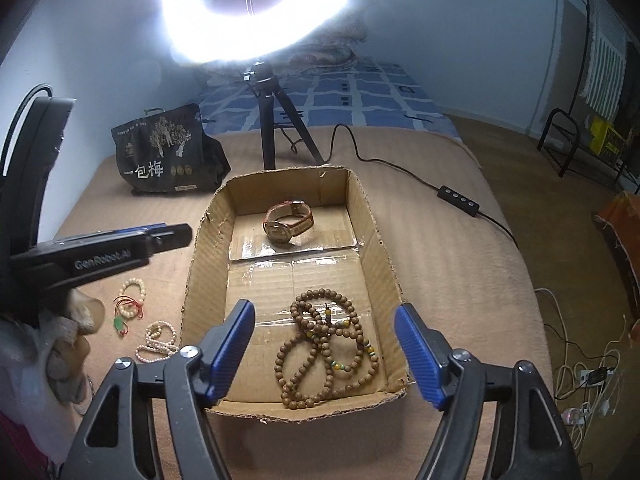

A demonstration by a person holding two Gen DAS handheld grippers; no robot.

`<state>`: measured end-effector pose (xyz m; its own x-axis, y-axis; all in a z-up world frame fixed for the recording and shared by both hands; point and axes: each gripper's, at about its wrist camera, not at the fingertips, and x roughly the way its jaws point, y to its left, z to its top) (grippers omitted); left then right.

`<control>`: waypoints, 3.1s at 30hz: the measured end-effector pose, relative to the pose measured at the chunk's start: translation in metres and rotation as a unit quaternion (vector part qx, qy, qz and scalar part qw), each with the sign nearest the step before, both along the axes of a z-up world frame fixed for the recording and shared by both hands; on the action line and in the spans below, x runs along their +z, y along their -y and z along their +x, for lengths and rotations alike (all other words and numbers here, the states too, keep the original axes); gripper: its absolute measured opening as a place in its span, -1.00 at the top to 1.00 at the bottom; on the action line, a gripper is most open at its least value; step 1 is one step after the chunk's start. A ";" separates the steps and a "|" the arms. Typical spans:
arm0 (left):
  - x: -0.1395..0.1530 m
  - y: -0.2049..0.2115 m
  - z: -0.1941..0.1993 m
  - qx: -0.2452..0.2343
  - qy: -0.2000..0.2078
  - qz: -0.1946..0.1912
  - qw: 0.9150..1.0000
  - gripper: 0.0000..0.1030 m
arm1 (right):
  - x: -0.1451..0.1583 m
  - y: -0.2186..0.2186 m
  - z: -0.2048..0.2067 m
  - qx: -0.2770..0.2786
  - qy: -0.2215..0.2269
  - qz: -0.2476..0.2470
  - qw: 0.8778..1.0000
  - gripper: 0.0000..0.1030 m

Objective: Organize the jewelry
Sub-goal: 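Move both tools back toward the pale bead bracelet and pearl necklace, then grasp the pale bead bracelet with the left tool while the right tool grasps the pearl necklace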

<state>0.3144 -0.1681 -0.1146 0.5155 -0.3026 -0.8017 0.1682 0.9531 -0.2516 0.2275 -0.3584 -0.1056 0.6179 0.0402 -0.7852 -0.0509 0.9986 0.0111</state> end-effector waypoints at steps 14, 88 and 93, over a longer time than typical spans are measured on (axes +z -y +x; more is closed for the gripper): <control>0.039 -0.070 -0.030 0.017 0.060 0.040 0.997 0.44 | 0.027 -0.019 -0.021 0.002 0.057 0.007 0.998 -0.93; -0.111 -0.130 0.017 -0.068 -0.078 0.103 0.989 0.85 | -0.122 -0.193 0.008 0.124 -0.099 -0.043 0.986 -0.35; -0.110 -0.132 0.014 -0.065 -0.076 0.102 0.990 0.87 | -0.128 -0.197 0.013 0.121 -0.102 -0.041 0.987 -0.25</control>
<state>0.3288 -0.0361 -0.2244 0.3512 -0.1830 -0.9182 0.2680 0.9593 -0.0887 0.2408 -0.1618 -0.2341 0.4273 0.0992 -0.8987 -0.2935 0.9553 -0.0341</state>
